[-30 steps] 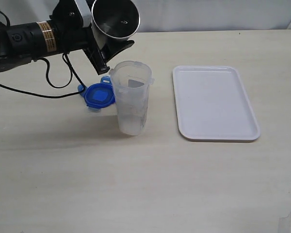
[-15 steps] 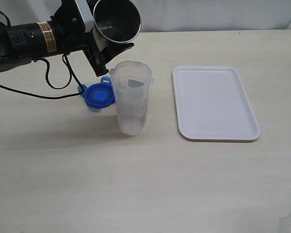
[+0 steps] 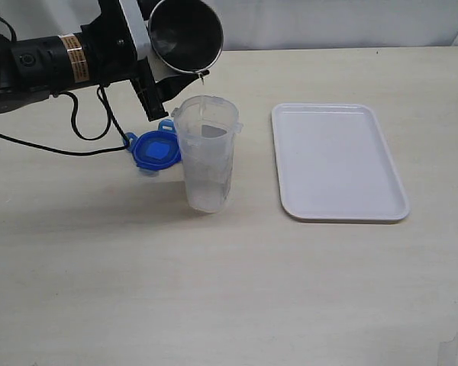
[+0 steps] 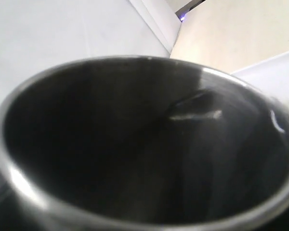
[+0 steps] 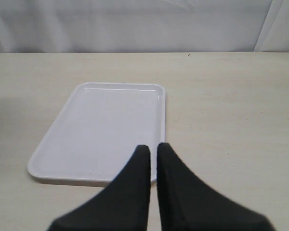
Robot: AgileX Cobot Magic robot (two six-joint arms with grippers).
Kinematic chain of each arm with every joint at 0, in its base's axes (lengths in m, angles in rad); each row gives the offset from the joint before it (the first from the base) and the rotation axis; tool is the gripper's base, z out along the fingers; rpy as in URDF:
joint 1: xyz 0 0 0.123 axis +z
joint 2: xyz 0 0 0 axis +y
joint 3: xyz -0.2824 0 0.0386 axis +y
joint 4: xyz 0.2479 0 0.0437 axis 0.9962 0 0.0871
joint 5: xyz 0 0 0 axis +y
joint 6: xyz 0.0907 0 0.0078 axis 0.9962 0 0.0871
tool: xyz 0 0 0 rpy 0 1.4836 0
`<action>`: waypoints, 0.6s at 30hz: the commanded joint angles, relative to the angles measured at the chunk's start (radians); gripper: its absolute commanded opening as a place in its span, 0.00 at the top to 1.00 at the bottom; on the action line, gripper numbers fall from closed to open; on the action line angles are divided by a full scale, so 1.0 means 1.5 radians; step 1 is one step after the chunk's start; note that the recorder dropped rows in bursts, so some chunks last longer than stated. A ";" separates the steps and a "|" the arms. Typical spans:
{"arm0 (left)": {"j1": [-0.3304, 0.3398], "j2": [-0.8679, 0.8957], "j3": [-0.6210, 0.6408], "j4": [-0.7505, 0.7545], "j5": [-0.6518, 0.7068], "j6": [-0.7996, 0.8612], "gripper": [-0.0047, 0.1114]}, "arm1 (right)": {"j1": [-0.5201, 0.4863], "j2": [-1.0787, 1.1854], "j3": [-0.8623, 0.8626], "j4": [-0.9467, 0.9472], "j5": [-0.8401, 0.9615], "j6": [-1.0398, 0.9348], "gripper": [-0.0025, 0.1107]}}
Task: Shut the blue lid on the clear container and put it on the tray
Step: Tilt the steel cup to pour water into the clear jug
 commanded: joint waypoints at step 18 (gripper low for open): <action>0.000 -0.015 -0.012 -0.020 -0.024 0.137 0.96 | -0.004 -0.003 0.001 -0.006 0.000 0.000 0.93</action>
